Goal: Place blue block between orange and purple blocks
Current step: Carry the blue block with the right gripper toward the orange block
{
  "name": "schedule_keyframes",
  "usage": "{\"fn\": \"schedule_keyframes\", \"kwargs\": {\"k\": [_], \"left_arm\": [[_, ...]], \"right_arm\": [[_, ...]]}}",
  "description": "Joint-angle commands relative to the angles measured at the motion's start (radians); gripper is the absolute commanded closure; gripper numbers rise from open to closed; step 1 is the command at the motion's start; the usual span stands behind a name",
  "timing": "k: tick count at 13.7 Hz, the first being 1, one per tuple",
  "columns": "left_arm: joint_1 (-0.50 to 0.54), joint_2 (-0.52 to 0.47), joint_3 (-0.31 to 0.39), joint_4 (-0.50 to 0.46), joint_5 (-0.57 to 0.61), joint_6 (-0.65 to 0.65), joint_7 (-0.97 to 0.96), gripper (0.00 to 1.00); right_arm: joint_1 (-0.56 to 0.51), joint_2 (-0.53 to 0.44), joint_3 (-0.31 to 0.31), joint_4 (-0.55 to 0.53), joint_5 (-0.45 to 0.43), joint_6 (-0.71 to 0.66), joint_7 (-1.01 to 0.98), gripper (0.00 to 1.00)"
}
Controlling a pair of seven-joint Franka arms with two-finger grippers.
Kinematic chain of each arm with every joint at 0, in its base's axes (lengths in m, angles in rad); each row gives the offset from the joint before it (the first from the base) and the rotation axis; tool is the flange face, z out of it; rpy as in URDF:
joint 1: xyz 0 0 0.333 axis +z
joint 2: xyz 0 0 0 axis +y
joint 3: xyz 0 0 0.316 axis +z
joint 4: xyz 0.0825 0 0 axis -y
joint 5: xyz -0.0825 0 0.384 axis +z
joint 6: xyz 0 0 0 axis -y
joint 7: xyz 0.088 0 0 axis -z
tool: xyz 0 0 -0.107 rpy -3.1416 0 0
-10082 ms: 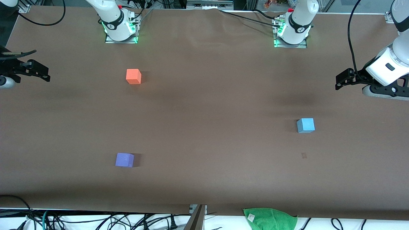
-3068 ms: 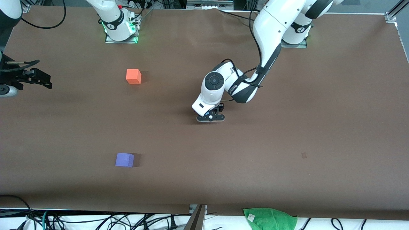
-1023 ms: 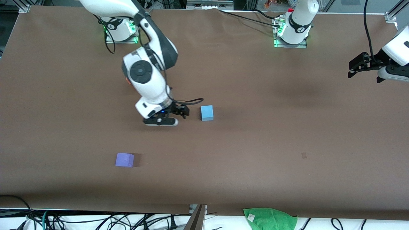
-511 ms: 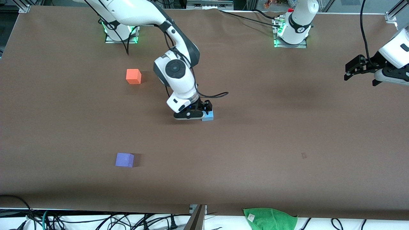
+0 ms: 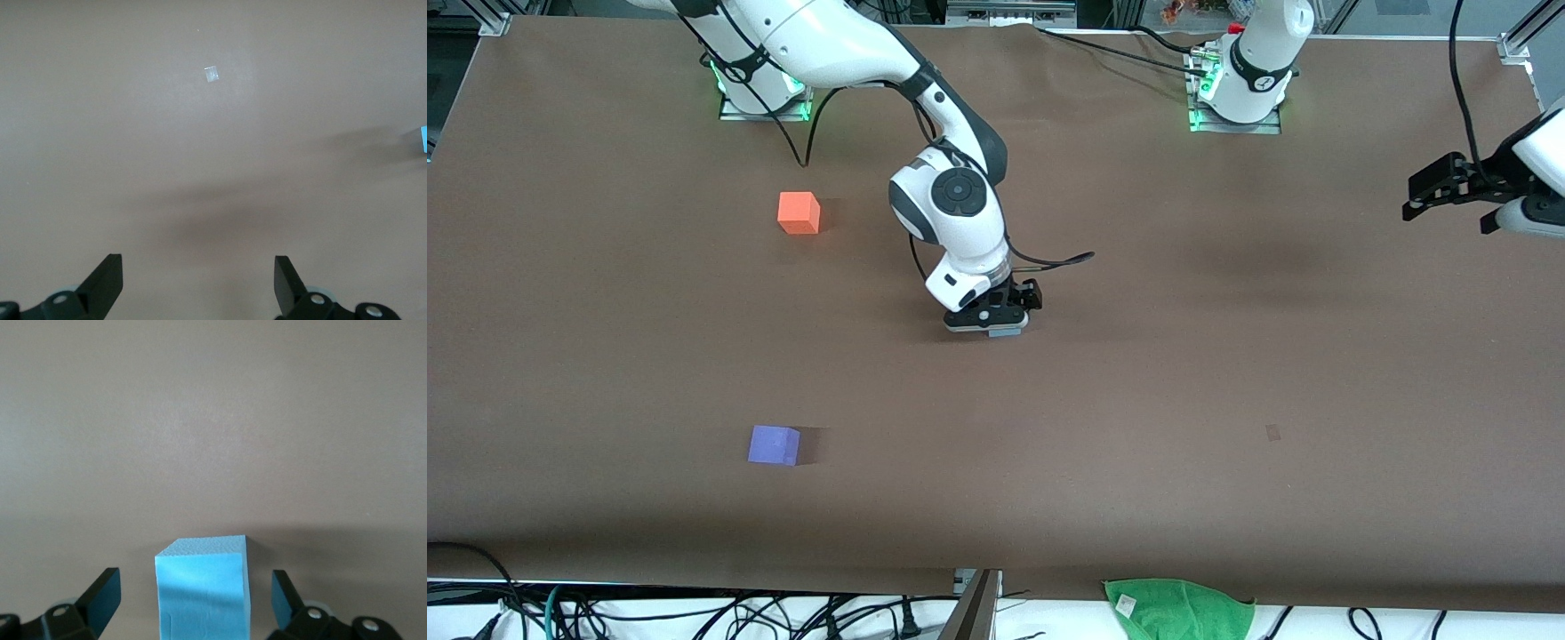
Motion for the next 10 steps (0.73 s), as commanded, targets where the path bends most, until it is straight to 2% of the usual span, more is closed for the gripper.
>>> {"fn": "schedule_keyframes", "kwargs": {"k": [1, 7, 8, 10], "left_arm": [[0.039, 0.013, -0.003, 0.061, -0.025, -0.059, 0.001, 0.00], [0.028, 0.034, -0.013, 0.062, -0.022, -0.056, -0.010, 0.00], [0.028, 0.036, -0.013, 0.062, -0.022, -0.056, -0.010, 0.00], [0.027, 0.036, -0.012, 0.062, -0.022, -0.058, -0.010, 0.00]], "right_arm": [[0.018, 0.042, -0.011, 0.036, -0.030, 0.010, 0.026, 0.00], [0.030, 0.077, -0.011, 0.036, -0.031, 0.024, 0.026, 0.01], [0.030, 0.077, -0.011, 0.036, -0.031, 0.024, 0.023, 0.15], [0.029, 0.077, -0.011, 0.036, -0.030, 0.026, 0.022, 0.59]]}}
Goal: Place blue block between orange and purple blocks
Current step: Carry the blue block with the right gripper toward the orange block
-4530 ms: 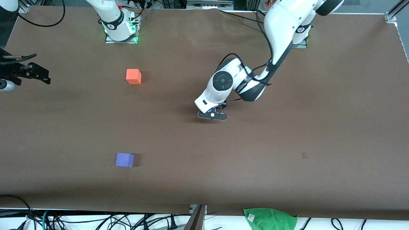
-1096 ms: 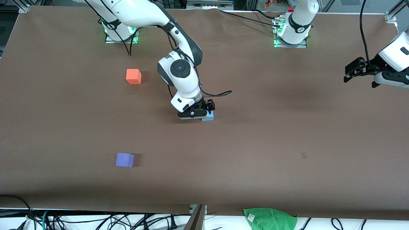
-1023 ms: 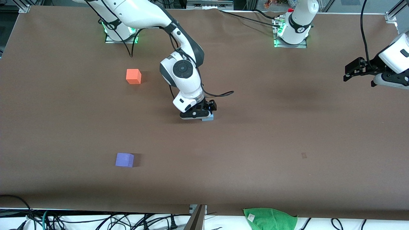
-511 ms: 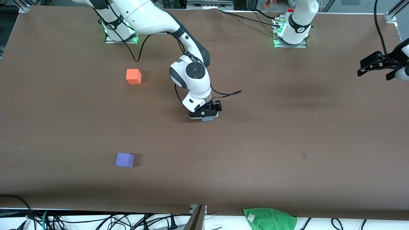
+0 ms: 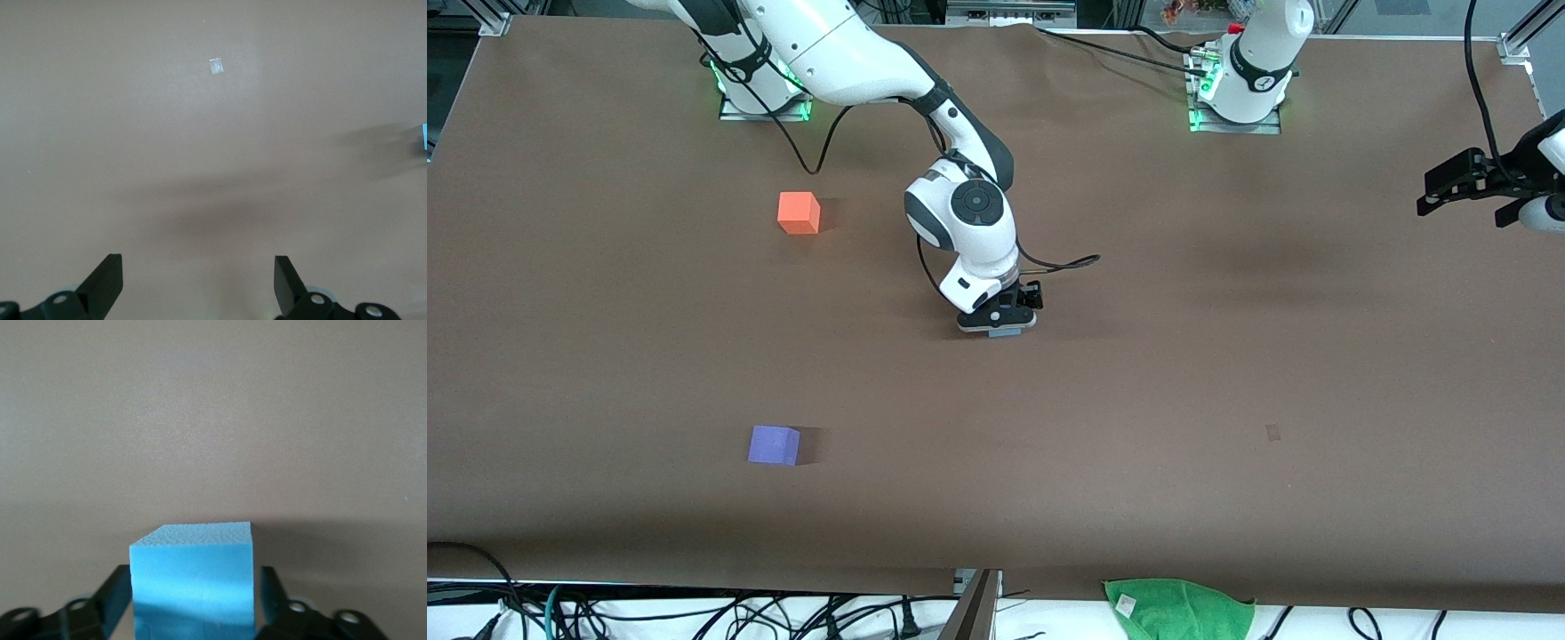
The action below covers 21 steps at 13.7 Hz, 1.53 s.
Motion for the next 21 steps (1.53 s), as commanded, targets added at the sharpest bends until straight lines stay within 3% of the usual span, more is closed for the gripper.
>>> {"fn": "schedule_keyframes", "kwargs": {"k": [1, 3, 8, 10, 12, 16, 21], "left_arm": [[0.003, 0.016, -0.002, 0.034, -0.020, -0.023, -0.007, 0.00], [0.003, 0.016, -0.003, 0.034, -0.020, -0.023, -0.009, 0.00], [0.001, 0.019, -0.003, 0.034, -0.018, -0.023, -0.009, 0.00], [0.001, 0.022, -0.003, 0.034, -0.017, -0.023, -0.007, 0.00], [-0.001, 0.025, -0.003, 0.034, -0.018, -0.023, -0.007, 0.00], [-0.001, 0.031, -0.013, 0.034, -0.017, -0.023, -0.007, 0.00], [-0.001, 0.033, -0.014, 0.034, -0.017, -0.023, -0.007, 0.00]], "right_arm": [[0.010, 0.018, -0.010, 0.030, -0.015, 0.005, 0.014, 0.70], [-0.001, 0.001, -0.013, 0.046, -0.009, -0.007, 0.005, 0.74], [-0.117, -0.154, -0.016, 0.047, 0.000, -0.292, -0.095, 0.74], [-0.203, -0.197, -0.033, 0.041, 0.003, -0.427, -0.223, 0.74], [-0.316, -0.252, -0.033, -0.010, 0.019, -0.478, -0.361, 0.74], [-0.531, -0.352, -0.033, -0.188, 0.137, -0.453, -0.544, 0.74], [-0.542, -0.442, -0.039, -0.454, 0.149, -0.225, -0.544, 0.74]]}}
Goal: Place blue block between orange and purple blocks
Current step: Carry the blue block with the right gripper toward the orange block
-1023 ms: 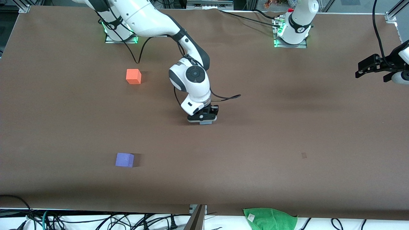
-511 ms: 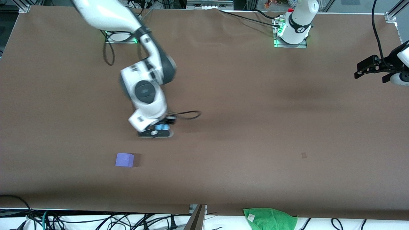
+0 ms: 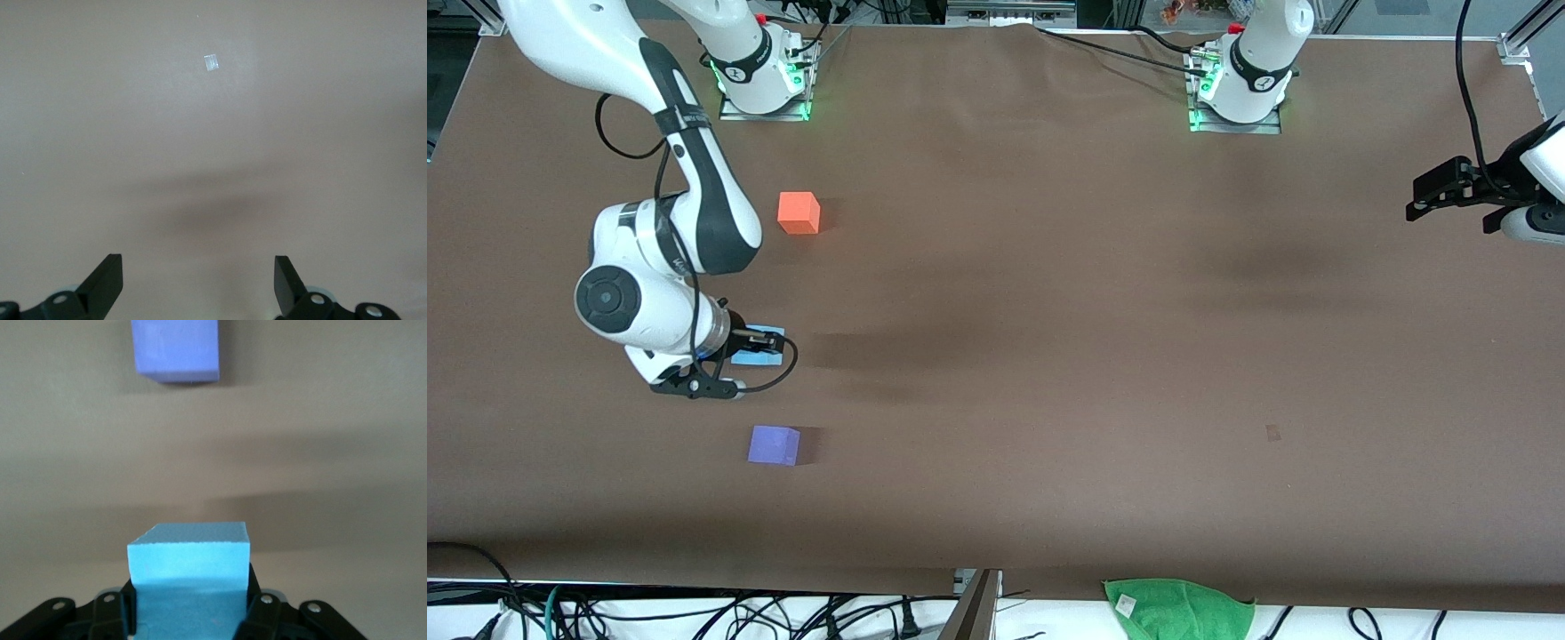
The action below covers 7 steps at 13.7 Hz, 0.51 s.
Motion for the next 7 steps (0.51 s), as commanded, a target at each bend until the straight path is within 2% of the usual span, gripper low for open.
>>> {"fn": "schedule_keyframes", "kwargs": {"k": [1, 7], "left_arm": [[0.002, 0.017, -0.003, 0.033, -0.017, -0.023, -0.007, 0.00], [0.000, 0.018, -0.004, 0.033, -0.017, -0.023, -0.007, 0.00]], "right_arm": [[0.009, -0.088, 0.008, -0.215, 0.018, 0.170, 0.004, 0.74], [0.009, -0.086, 0.011, -0.379, 0.018, 0.377, 0.004, 0.74]]}}
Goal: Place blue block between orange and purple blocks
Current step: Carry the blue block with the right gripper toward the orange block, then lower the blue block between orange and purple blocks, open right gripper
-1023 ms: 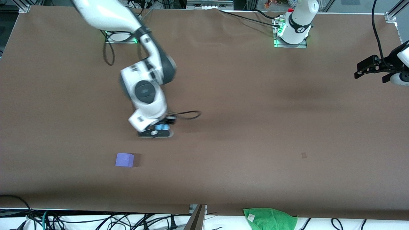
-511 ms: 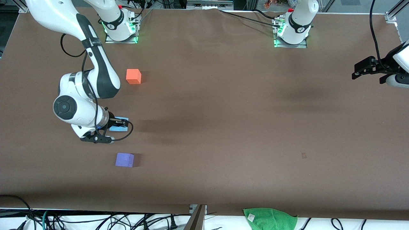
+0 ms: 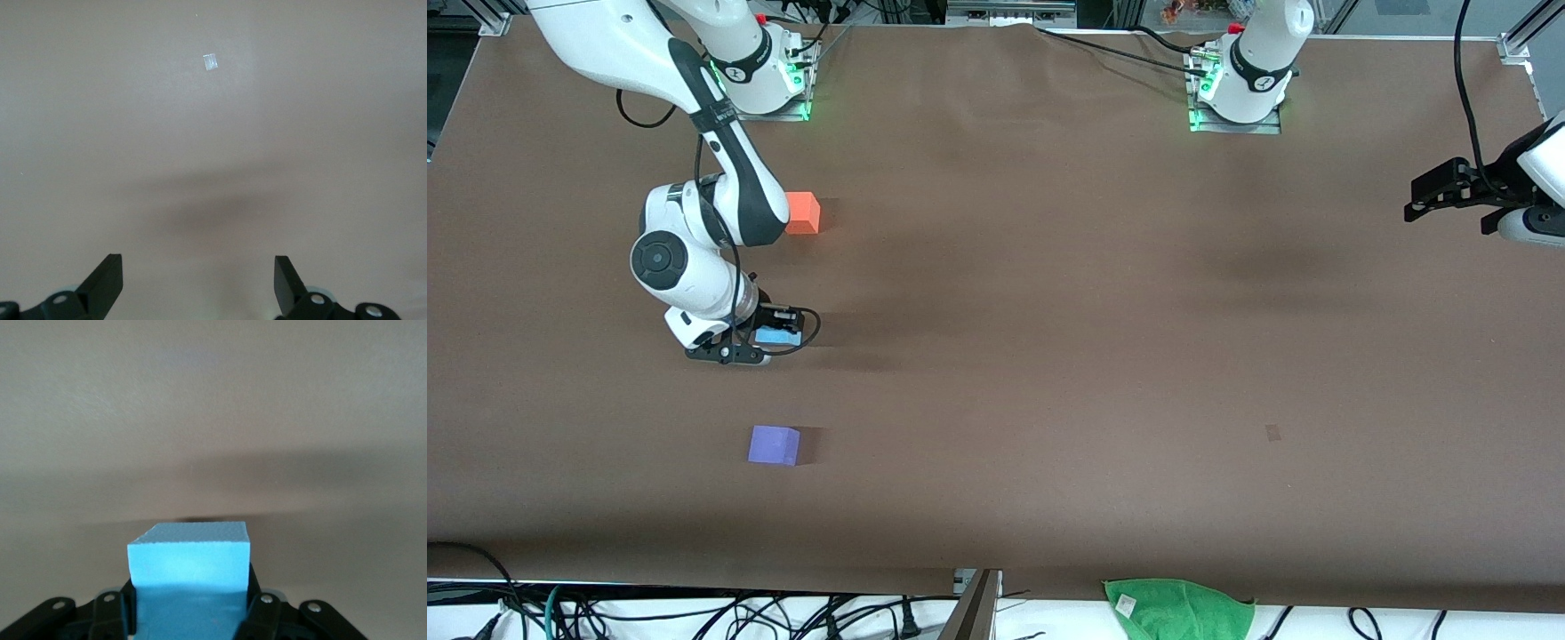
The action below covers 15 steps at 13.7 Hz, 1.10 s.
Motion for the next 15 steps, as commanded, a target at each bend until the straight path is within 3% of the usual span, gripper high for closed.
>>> {"fn": "schedule_keyframes", "kwargs": {"k": [1, 3, 4, 5, 6, 10, 15], "left_arm": [[0.001, 0.015, -0.002, 0.033, -0.017, -0.023, -0.007, 0.00], [0.002, 0.015, -0.002, 0.033, -0.017, -0.023, -0.007, 0.00], [0.002, 0.015, -0.002, 0.033, -0.017, -0.023, -0.007, 0.00], [0.000, 0.015, -0.002, 0.033, -0.017, -0.023, -0.007, 0.00], [0.001, 0.015, -0.002, 0.033, -0.017, -0.023, -0.007, 0.00], [0.002, 0.015, -0.002, 0.033, -0.017, -0.023, -0.007, 0.00], [0.000, 0.015, -0.002, 0.033, -0.015, -0.023, -0.007, 0.00]], "right_arm": [[-0.001, -0.041, 0.006, -0.113, 0.016, 0.119, -0.001, 0.74], [0.001, -0.035, 0.008, -0.129, 0.016, 0.147, -0.001, 0.73], [0.001, -0.035, 0.008, -0.129, 0.016, 0.145, -0.001, 0.60], [0.001, -0.035, 0.008, -0.127, 0.015, 0.145, -0.001, 0.27], [0.002, -0.037, 0.008, -0.123, 0.014, 0.142, -0.002, 0.06], [0.001, -0.096, 0.002, -0.039, 0.010, 0.040, -0.106, 0.01], [0.001, -0.124, -0.058, 0.291, 0.002, -0.437, -0.191, 0.01]]}}
